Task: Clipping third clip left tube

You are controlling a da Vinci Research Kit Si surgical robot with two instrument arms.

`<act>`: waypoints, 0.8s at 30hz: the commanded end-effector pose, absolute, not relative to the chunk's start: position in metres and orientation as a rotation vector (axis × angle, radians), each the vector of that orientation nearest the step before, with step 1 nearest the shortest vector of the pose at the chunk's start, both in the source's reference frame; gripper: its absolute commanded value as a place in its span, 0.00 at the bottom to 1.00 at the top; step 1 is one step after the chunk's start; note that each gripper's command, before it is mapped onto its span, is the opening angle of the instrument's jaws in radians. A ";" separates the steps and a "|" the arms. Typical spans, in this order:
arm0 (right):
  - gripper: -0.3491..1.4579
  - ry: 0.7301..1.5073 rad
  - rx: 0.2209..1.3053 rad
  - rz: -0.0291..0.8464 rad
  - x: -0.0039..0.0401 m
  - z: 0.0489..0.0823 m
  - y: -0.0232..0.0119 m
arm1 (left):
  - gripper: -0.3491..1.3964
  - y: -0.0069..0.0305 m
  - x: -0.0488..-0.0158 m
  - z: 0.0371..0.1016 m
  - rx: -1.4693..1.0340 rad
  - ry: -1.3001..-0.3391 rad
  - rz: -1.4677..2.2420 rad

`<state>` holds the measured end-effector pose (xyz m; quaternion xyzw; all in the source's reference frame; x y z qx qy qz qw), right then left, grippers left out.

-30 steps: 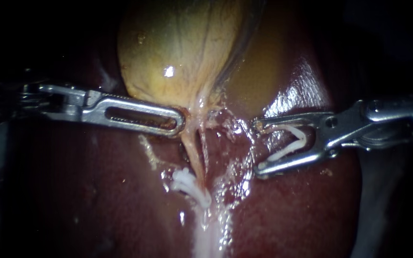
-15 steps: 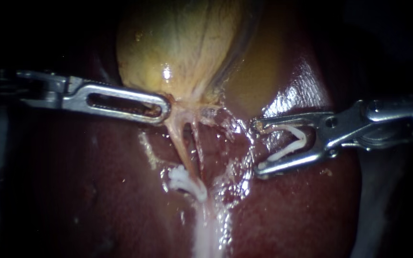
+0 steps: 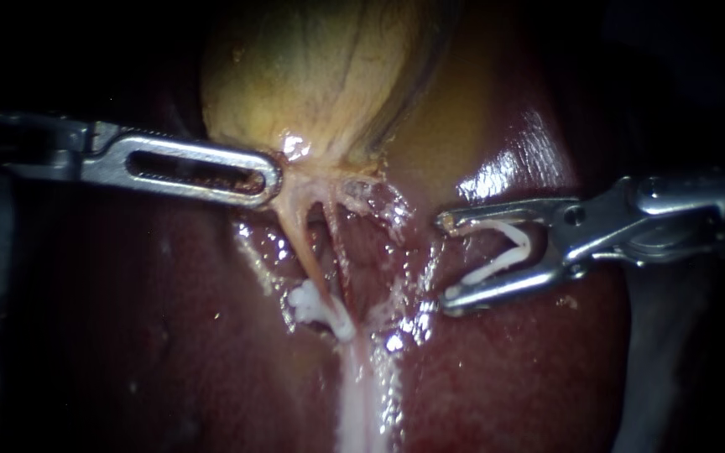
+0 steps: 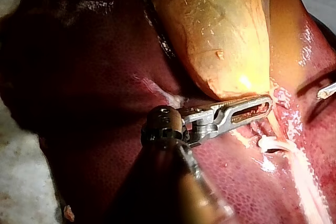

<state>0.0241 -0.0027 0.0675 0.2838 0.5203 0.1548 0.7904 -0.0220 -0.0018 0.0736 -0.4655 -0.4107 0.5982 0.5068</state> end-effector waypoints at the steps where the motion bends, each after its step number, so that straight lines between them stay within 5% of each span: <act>1: 0.47 1.120 0.610 0.333 0.0244 0.0676 -0.0029 | 0.00 -0.0018 -0.0220 0.0736 -1.123 -0.990 1.443; 24: 0.47 1.108 0.600 0.376 0.0319 0.0708 -0.0046 | 0.00 -0.0019 -0.0220 0.0736 -1.123 -0.989 1.443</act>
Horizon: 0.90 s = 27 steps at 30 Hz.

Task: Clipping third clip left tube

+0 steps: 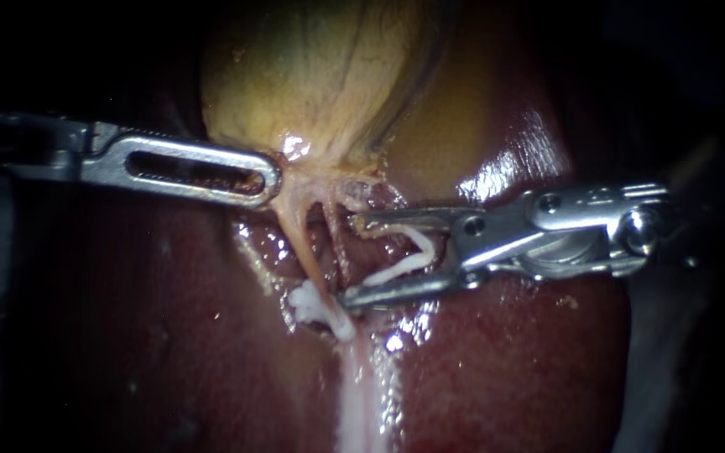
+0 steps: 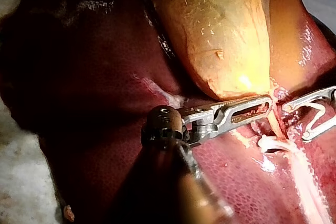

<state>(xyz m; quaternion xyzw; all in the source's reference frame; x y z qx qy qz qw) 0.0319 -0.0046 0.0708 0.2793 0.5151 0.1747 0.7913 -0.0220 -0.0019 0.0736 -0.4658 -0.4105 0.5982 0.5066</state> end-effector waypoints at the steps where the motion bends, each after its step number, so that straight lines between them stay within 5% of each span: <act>1: 0.47 1.108 0.602 0.375 0.0322 0.0709 -0.0046 | 0.00 -0.0019 -0.0220 0.0736 -1.123 -0.989 1.443; 18: 0.47 1.105 0.624 0.386 0.0360 0.0735 -0.0057 | 0.00 -0.0019 -0.0222 0.0735 -1.123 -0.988 1.442; 27: 0.47 1.135 0.698 0.515 0.0384 0.0741 -0.0050 | 0.00 -0.0019 -0.0222 0.0735 -1.123 -0.988 1.442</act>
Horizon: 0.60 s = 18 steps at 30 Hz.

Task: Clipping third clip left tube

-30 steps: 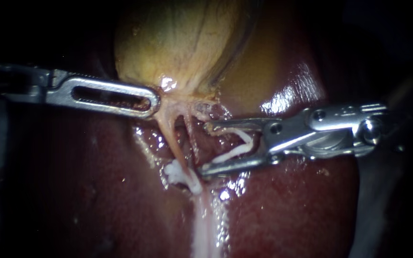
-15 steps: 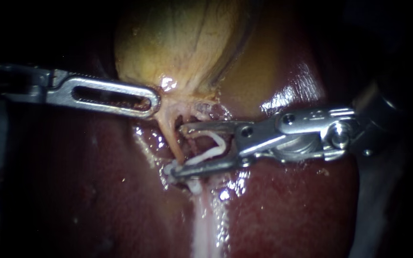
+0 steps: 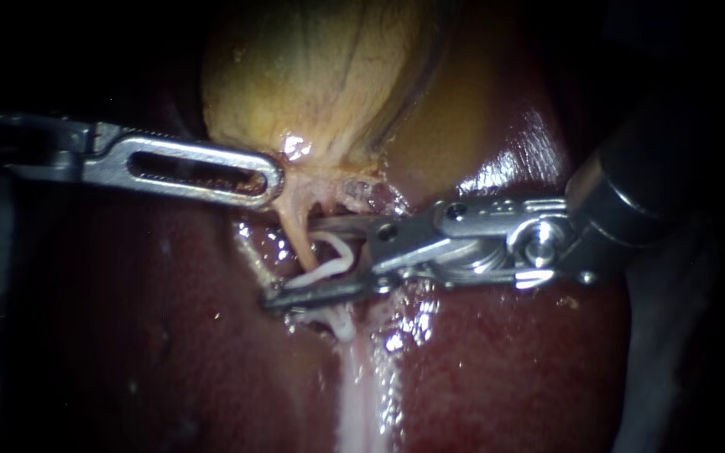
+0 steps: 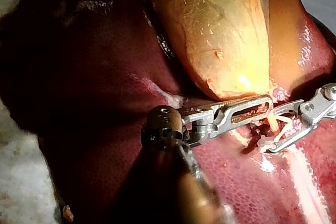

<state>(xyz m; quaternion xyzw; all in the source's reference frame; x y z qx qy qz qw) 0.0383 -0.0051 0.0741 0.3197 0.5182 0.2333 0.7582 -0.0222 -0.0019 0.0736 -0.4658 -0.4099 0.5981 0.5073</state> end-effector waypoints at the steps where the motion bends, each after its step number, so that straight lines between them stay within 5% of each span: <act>1: 0.47 1.143 0.713 0.531 0.0387 0.0741 -0.0049 | 0.00 -0.0019 -0.0223 0.0735 -1.123 -0.988 1.442; 18: 0.45 1.223 0.896 0.642 0.0399 0.0738 -0.0041 | 0.00 -0.0017 -0.0223 0.0738 -1.123 -0.989 1.442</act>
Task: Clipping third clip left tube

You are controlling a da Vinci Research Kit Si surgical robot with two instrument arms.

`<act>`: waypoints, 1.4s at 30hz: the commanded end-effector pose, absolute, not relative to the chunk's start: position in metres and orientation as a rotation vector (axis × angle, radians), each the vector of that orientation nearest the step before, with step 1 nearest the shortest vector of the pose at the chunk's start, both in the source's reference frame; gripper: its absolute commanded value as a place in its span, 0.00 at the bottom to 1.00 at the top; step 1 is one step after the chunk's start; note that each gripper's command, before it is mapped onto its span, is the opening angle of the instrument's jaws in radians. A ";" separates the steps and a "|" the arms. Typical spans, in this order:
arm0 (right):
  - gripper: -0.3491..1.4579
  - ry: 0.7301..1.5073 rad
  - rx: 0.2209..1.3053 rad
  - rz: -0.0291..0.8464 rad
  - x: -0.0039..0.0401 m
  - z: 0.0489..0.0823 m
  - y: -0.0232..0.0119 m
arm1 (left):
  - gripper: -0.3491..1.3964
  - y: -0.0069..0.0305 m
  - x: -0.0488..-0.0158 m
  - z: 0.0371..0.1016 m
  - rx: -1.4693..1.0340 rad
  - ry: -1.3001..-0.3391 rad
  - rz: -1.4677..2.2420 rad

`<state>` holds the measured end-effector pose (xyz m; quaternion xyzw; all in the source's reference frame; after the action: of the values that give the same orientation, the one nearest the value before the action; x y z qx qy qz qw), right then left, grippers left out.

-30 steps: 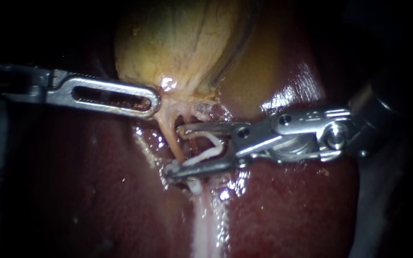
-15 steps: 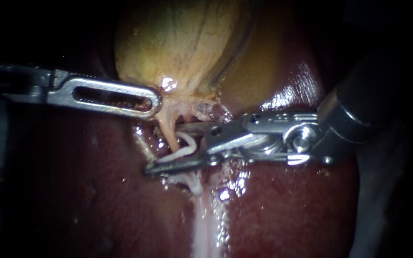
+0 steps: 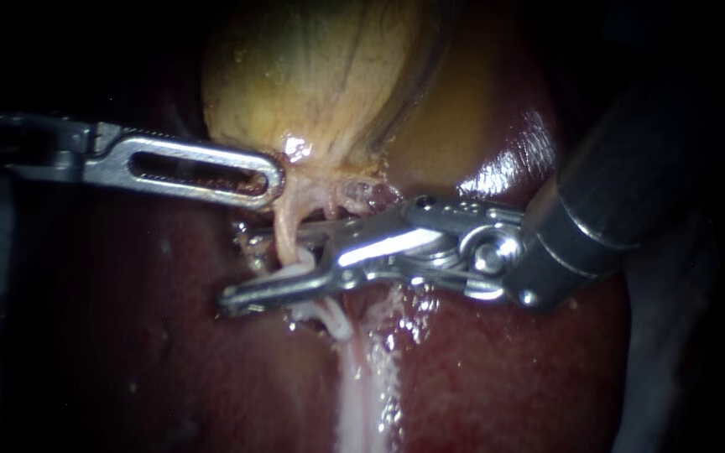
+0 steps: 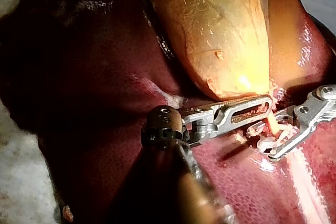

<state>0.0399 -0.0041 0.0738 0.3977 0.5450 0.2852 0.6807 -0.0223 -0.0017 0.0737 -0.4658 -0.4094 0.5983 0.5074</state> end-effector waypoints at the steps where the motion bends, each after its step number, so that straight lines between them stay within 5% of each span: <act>1: 0.44 1.225 0.905 0.643 0.0399 0.0738 -0.0041 | 0.00 -0.0017 -0.0223 0.0738 -1.123 -0.989 1.442; 21: 0.39 1.264 0.958 0.669 0.0396 0.0741 -0.0024 | 0.00 -0.0016 -0.0224 0.0740 -1.123 -0.988 1.442; 29: 0.00 1.243 0.983 0.728 0.0386 0.0740 -0.0026 | 0.00 -0.0016 -0.0224 0.0740 -1.123 -0.988 1.442; 42: 0.00 1.187 1.023 0.751 0.0383 0.0742 -0.0031 | 0.00 -0.0015 -0.0224 0.0741 -1.123 -0.988 1.442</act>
<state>0.0383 -0.0031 0.0741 0.4501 0.5207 0.3301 0.6461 -0.0224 -0.0015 0.0741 -0.4658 -0.4099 0.5982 0.5071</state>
